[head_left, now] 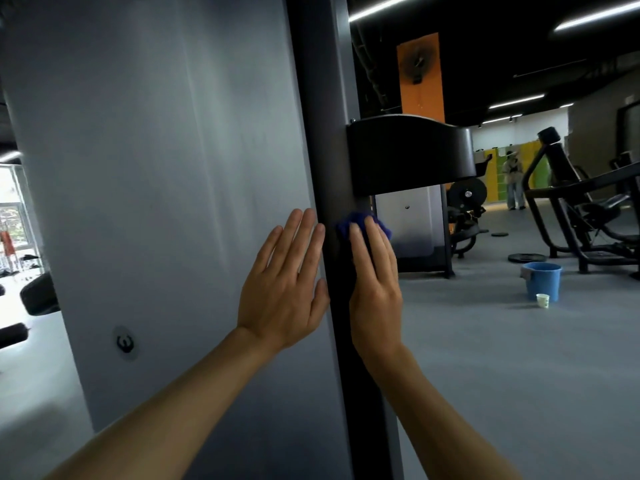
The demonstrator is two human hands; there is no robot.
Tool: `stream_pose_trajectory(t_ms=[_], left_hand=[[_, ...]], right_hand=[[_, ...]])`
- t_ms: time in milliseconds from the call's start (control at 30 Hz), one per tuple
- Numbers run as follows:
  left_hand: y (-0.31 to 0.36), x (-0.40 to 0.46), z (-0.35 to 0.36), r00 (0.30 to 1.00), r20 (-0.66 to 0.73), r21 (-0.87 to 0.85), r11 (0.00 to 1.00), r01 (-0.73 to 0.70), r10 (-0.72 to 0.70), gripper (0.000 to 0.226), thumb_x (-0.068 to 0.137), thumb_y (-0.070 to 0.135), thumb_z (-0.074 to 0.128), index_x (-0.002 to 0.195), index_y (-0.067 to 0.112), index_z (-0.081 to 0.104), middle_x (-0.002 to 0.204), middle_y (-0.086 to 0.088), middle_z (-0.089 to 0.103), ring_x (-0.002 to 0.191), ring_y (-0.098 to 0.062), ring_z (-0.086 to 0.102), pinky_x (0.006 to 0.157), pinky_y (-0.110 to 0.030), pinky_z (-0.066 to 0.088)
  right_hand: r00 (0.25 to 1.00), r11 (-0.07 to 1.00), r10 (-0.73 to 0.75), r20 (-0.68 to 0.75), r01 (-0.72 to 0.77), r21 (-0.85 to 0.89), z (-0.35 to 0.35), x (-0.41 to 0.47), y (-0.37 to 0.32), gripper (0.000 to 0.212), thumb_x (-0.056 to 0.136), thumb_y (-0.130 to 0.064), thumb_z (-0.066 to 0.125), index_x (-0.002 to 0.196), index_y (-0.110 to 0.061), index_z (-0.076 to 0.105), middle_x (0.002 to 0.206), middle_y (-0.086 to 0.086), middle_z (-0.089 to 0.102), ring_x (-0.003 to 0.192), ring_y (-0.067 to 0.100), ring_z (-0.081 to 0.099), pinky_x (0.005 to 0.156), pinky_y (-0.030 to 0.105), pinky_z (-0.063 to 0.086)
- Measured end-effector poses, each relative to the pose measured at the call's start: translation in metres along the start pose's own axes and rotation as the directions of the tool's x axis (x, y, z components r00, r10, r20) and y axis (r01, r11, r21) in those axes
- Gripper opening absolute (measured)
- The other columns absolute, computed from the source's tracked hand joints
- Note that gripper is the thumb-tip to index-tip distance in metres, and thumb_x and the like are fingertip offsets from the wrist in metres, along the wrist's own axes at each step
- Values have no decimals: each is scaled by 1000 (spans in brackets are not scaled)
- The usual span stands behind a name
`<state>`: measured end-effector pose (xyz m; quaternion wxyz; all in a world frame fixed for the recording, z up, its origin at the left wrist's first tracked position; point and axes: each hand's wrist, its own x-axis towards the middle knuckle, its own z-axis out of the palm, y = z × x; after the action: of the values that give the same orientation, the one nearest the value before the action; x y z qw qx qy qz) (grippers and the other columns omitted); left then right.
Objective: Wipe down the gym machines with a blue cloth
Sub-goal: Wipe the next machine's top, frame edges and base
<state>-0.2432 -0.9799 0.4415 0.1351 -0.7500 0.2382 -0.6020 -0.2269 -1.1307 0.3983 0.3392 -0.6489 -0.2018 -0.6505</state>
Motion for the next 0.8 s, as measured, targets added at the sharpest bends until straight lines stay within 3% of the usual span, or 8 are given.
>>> stream_pose_trajectory(t_ms=[100, 267, 333, 467, 567, 800], left_hand=[[-1, 0, 0, 1000, -3, -11, 1000, -6, 6, 67, 106, 35, 30, 162, 1, 24, 172, -19, 14, 161, -31, 10, 128, -50, 21], [0, 0, 2, 1000, 10, -19, 1000, 7, -6, 67, 107, 36, 28, 163, 2, 21, 172, -17, 12, 161, -30, 7, 129, -50, 18], [0, -1, 3, 1000, 14, -25, 1000, 15, -14, 67, 106, 36, 29, 163, 2, 21, 173, -16, 12, 161, -29, 7, 129, -50, 17], [0, -1, 2, 1000, 10, -18, 1000, 11, -11, 66, 107, 36, 25, 163, 3, 22, 172, -16, 13, 161, -29, 8, 129, -50, 18], [-1, -2, 0, 1000, -3, -19, 1000, 9, -10, 65, 108, 37, 27, 163, 4, 23, 172, -17, 14, 161, -30, 9, 129, -49, 17], [8, -26, 4, 1000, 29, 4, 1000, -9, 9, 68, 107, 40, 35, 164, 4, 22, 172, -19, 13, 160, -35, 9, 129, -52, 16]], right_hand=[[998, 1000, -8, 65, 9, -10, -9, -25, 3, 52, 103, -13, 43, 153, 1, 40, 165, 14, 29, 156, 28, 21, 124, 47, 30], [988, 990, -130, 79, 134, -51, 1, 25, -3, 50, 102, -7, 55, 151, -3, 46, 162, 13, 36, 155, 30, 24, 126, 43, 23], [992, 993, -111, 68, 114, -39, 6, 35, -6, 48, 103, -9, 50, 151, -7, 47, 163, 10, 37, 156, 28, 22, 125, 49, 25], [995, 998, -61, 85, 58, 39, 5, 16, -3, 55, 99, 4, 52, 152, -8, 46, 164, 9, 34, 157, 29, 17, 123, 58, 26], [993, 998, -30, 115, 24, 55, 1, -15, -1, 57, 98, 8, 55, 152, -8, 46, 165, 9, 32, 157, 30, 17, 123, 59, 25], [973, 1000, 6, 232, -7, 2, -18, -87, 3, 57, 96, 0, 35, 152, -11, 45, 166, 2, 27, 157, 30, 17, 126, 52, 23]])
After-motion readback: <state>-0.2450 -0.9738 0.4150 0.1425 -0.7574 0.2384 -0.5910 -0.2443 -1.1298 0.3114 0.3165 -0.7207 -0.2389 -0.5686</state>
